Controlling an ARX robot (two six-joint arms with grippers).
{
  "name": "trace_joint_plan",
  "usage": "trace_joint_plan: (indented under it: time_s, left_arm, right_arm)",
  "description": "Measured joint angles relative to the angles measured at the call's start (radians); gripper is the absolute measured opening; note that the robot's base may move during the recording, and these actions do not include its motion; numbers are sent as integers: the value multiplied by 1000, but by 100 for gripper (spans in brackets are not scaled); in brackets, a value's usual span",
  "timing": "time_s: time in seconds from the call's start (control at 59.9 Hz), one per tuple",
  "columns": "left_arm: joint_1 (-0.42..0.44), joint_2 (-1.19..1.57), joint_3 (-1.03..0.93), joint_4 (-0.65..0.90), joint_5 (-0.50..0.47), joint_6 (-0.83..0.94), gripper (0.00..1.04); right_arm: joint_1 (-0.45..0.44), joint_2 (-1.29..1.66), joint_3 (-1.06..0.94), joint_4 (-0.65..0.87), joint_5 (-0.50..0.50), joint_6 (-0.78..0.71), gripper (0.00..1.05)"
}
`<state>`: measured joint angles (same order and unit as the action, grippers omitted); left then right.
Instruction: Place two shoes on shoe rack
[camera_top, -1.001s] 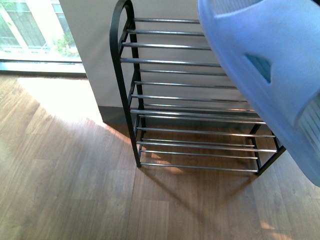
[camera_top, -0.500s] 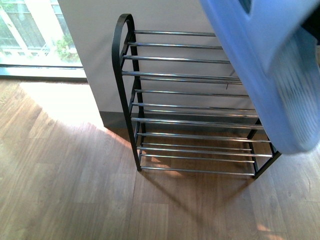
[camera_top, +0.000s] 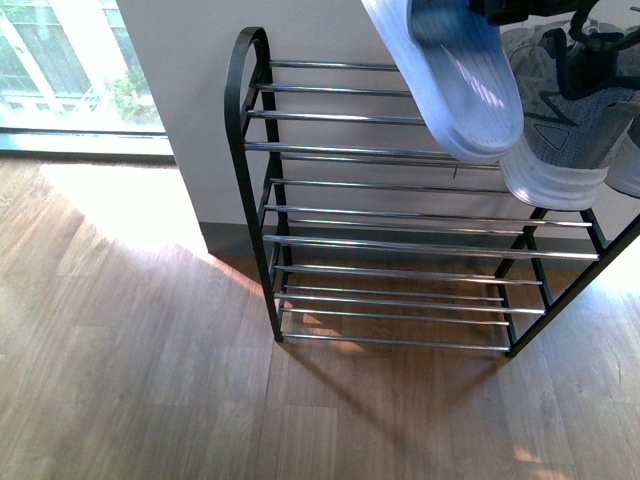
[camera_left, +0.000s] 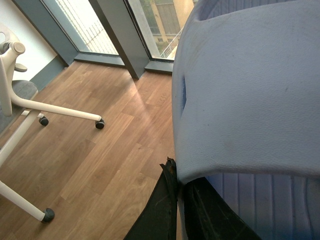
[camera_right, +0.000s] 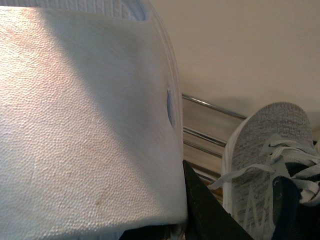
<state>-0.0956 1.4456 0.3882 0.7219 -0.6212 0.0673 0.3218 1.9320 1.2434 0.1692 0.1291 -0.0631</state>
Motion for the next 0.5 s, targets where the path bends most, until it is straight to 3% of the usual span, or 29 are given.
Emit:
trace_joint_plan:
  time_s: [0.5]
  left_arm:
    - [0, 0, 0, 0, 0, 0, 2]
  right_arm:
    - [-24, 395, 435, -237, 221, 10, 1]
